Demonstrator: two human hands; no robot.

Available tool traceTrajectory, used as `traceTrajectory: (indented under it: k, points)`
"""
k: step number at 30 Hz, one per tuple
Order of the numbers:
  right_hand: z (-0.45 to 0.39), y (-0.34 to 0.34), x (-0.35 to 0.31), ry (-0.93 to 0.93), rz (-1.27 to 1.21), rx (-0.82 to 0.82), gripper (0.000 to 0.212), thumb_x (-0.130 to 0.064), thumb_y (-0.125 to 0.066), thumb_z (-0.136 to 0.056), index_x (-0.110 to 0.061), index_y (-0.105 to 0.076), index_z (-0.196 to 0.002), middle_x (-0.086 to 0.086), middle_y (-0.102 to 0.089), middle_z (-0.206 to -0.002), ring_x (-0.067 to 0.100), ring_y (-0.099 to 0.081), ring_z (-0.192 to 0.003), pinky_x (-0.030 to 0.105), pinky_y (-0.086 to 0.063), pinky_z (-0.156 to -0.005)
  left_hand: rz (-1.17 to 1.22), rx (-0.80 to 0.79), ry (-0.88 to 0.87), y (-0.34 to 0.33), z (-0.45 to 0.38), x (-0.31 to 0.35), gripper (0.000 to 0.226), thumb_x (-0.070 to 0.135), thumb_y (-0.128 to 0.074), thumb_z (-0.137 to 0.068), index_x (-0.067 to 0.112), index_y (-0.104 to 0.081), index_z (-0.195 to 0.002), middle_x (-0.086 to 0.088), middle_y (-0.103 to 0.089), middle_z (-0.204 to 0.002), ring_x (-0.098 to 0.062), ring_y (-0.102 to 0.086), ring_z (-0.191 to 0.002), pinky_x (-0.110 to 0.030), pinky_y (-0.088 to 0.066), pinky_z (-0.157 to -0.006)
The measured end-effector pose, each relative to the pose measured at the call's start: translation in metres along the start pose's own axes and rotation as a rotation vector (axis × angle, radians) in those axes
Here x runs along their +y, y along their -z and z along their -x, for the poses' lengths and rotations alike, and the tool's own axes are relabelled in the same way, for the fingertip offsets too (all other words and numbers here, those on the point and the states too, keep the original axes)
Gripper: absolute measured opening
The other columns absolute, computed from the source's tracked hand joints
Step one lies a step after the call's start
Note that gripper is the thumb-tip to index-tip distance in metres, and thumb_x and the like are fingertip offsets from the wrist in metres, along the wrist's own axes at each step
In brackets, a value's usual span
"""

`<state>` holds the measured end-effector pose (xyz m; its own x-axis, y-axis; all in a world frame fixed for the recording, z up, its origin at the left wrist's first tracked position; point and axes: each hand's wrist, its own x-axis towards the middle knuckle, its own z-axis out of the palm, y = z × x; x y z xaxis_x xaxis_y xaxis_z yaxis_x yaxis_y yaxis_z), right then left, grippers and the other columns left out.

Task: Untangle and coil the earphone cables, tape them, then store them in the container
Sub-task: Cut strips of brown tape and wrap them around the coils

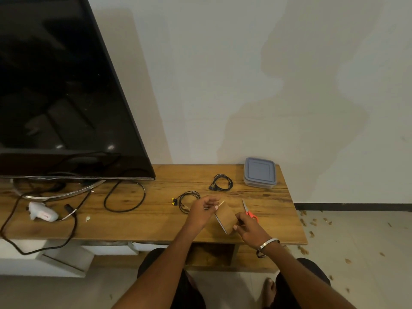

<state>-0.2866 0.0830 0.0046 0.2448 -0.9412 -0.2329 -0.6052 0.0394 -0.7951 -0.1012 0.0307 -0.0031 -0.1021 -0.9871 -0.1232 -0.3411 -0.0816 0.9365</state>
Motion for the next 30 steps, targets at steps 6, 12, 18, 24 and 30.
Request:
traceTrajectory:
  k: [6,12,18,24,30]
  points:
    - [0.002,0.000,0.000,-0.014,0.003,-0.020,0.015,-0.008,-0.052,-0.094,-0.020,-0.049,-0.102,-0.017,-0.049,-0.089,0.009,-0.050,-0.090,0.006,-0.038,-0.070,-0.089,0.042,-0.016,-0.002,-0.002,-0.005,0.022,0.003,-0.062,-0.090,0.015,-0.071,-0.107,0.004,-0.069,-0.099,-0.009,-0.064,-0.096,-0.027,-0.055,-0.085]
    - [0.002,0.004,-0.007,-0.050,-0.003,-0.033,0.021,-0.013,-0.052,-0.094,-0.015,-0.051,-0.115,-0.006,-0.053,-0.104,0.010,-0.049,-0.099,0.006,-0.037,-0.072,-0.132,0.043,-0.034,-0.005,-0.003,-0.007,0.022,0.005,-0.058,-0.093,0.023,-0.070,-0.099,0.011,-0.067,-0.100,-0.005,-0.061,-0.096,-0.025,-0.054,-0.080]
    - [-0.006,0.010,-0.018,-0.050,0.133,-0.029,0.035,-0.034,-0.050,-0.095,-0.013,-0.050,-0.123,-0.001,-0.057,-0.098,0.009,-0.051,-0.082,0.011,-0.036,-0.061,-0.124,0.072,-0.045,-0.013,-0.003,-0.006,0.018,0.002,-0.055,-0.094,0.012,-0.069,-0.100,0.012,-0.065,-0.095,-0.001,-0.060,-0.090,-0.020,-0.053,-0.076]
    - [-0.019,0.010,-0.019,-0.110,0.291,-0.050,0.049,-0.046,-0.044,-0.094,-0.010,-0.047,-0.128,0.007,-0.063,-0.104,0.023,-0.060,-0.097,0.031,-0.045,-0.079,-0.113,0.066,-0.073,-0.022,-0.005,-0.009,0.019,0.003,-0.054,-0.095,0.011,-0.068,-0.105,0.009,-0.067,-0.102,0.007,-0.059,-0.093,-0.009,-0.047,-0.076]
    - [-0.038,0.014,-0.025,-0.065,0.284,0.073,0.050,-0.034,-0.051,-0.094,-0.009,-0.041,-0.136,0.011,-0.055,-0.125,0.020,-0.057,-0.106,0.027,-0.042,-0.088,-0.086,0.062,-0.087,-0.026,-0.007,-0.007,0.021,0.003,-0.054,-0.095,0.014,-0.067,-0.107,0.009,-0.067,-0.103,0.005,-0.060,-0.095,-0.007,-0.047,-0.078]
